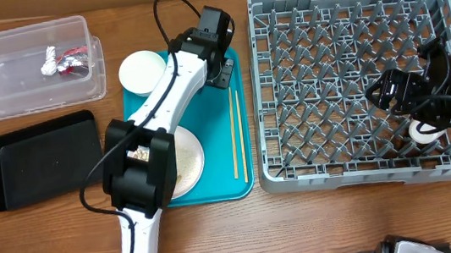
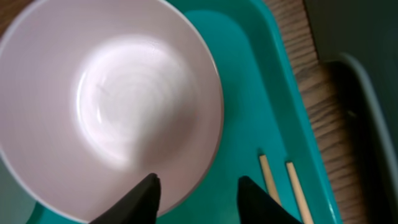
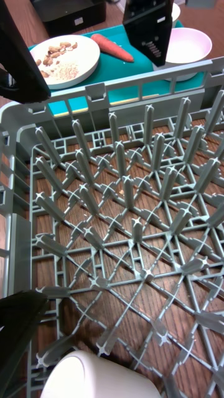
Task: Sort waste into correct bins and load items into the dishwasher
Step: 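Grasp the pink-lined white bowl with the left gripper and lift it, then carry the bowl over the rack and set it down upside down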
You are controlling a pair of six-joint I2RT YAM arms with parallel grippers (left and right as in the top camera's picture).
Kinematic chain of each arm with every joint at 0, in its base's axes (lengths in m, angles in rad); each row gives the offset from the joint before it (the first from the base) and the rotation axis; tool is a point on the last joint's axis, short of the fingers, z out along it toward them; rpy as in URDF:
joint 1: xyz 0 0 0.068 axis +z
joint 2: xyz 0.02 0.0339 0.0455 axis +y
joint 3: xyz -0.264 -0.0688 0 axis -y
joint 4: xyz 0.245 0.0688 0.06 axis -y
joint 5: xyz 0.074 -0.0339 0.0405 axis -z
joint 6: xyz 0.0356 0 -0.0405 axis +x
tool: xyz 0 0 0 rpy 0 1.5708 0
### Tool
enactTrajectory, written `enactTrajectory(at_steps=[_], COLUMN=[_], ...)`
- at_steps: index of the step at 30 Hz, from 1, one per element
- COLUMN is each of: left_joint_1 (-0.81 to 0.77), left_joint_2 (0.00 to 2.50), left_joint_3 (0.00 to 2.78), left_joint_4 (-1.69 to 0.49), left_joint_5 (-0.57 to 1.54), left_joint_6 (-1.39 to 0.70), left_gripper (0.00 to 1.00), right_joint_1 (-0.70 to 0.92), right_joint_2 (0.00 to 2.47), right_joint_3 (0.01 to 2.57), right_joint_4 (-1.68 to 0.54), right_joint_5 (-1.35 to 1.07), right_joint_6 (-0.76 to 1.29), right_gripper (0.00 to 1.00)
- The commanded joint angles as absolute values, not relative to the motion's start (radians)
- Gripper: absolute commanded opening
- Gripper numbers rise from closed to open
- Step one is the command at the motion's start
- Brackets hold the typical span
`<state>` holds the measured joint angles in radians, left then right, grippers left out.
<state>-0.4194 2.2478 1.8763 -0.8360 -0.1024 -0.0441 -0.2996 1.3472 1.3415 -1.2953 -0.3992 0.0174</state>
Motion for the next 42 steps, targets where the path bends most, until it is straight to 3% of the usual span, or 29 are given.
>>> enactTrajectory(at_steps=[1, 3, 5, 7, 11, 15, 18, 21, 24, 27, 29, 35, 42], left_joint_1=[-0.425, -0.424, -0.424, -0.424, -0.424, -0.424, -0.426, -0.426, -0.429, -0.45, -0.48, -0.561, -0.653], left_joint_2=[2.286, 2.286, 2.286, 2.287, 2.287, 2.278, 2.25, 2.236, 2.234, 2.238, 2.266, 2.349, 2.492], left_joint_3=[1.882, 1.882, 1.882, 1.882, 1.882, 1.919, 2.074, 2.249, 2.407, 2.447, 2.44, 2.436, 2.437], left_joint_4=[-0.826, -0.805, -0.798, -0.788, -0.783, -0.791, -0.86, -0.929, -0.934, -0.712, -0.453, -0.081, 0.121], left_joint_5=[-0.116, -0.115, -0.115, -0.115, -0.116, -0.113, -0.045, 0.102, 0.397, 0.813, 0.957, 0.97, 0.972], left_joint_6=[-0.029, -0.029, -0.029, -0.03, -0.03, -0.03, -0.03, -0.046, -0.089, -0.217, -0.414, -0.677, -0.878], left_gripper=[0.34, 0.29, 0.17, 0.16, 0.04, 0.04, 0.04, 0.04, 0.04, 0.04, 0.04, 0.04, 0.04], right_joint_1=[-0.295, -0.295, -0.295, -0.295, -0.295, -0.295, -0.305, -0.338, -0.364, -0.364, -0.364, -0.364, -0.364], right_joint_2=[1.337, 1.337, 1.337, 1.337, 1.337, 1.337, 1.337, 1.337, 1.337, 1.337, 1.337, 1.337, 1.337], right_joint_3=[1.349, 1.349, 1.349, 1.349, 1.349, 1.349, 1.349, 1.349, 1.349, 1.349, 1.349, 1.349, 1.349], right_joint_4=[-1.293, -1.293, -1.293, -1.293, -1.293, -1.294, -1.304, -1.308, -1.31, -1.316, -1.353, -1.386, -1.397], right_joint_5=[-0.394, -0.394, -0.394, -0.394, -0.394, -0.392, -0.26, -0.109, -0.098, -0.089, 0.087, 0.178, 0.218], right_joint_6=[0.007, 0.007, 0.007, 0.007, 0.007, 0.007, 0.064, 0.175, 0.192, 0.192, 0.311, 0.386, 0.398], right_gripper=[0.99, 0.99, 0.99, 0.99, 0.99, 0.99, 0.99, 1.0, 1.0, 1.0, 1.0, 1.0, 1.0])
